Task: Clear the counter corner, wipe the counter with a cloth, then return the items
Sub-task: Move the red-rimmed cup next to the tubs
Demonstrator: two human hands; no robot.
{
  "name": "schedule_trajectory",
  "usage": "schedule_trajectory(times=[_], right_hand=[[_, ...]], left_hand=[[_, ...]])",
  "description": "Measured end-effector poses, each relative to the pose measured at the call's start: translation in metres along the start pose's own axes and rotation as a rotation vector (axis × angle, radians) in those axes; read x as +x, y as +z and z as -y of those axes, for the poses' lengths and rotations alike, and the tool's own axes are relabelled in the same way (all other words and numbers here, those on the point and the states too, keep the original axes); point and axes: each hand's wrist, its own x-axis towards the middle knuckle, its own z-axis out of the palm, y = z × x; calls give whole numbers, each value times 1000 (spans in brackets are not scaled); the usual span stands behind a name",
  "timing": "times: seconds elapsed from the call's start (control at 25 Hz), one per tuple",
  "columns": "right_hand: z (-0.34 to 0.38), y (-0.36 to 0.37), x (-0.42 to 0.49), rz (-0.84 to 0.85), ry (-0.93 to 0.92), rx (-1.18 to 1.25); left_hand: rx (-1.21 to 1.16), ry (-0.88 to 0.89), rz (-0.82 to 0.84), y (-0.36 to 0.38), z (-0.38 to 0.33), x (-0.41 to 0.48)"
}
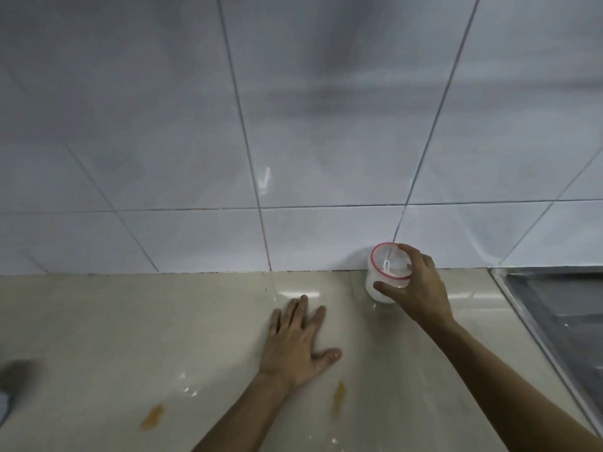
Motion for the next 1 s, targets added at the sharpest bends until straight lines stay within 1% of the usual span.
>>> schedule_trajectory(times=[0.08,0.16,0.2,0.28,0.36,0.44,0.48,0.64,0.72,0.84,0.92,1.0], right_hand=[[0,2,-1,-31,-11,-23],[9,3,-8,-38,-13,-34],[18,3,-13,-41,-20,-31],[43,7,-26,-28,-46,-12],[82,18,-47,15,-104,45],[129,37,-74,74,-166,108],[153,52,-91,111,-192,132],[246,119,-161,312,-258,231],[292,153,-199,411,-314,274],[350,201,-255,520,-367,307],[362,215,-275,544,-366,323],[385,242,-305,551,-371,360]], left_hand=[[14,-14,22,-2,1,3],[-20,-5,39,-11,2,2],[-58,15,9,-15,4,-2],[-189,31,-121,-21,22,-23],[-276,0,-265,-23,60,-68],[-274,-54,-410,-19,107,-128],[-259,-105,-432,-17,132,-161],[-237,-367,-434,-12,204,-278],[-257,-460,-440,-11,230,-328],[-267,-533,-433,2,260,-393],[-268,-528,-454,11,257,-408],[-301,-563,-458,23,269,-435]])
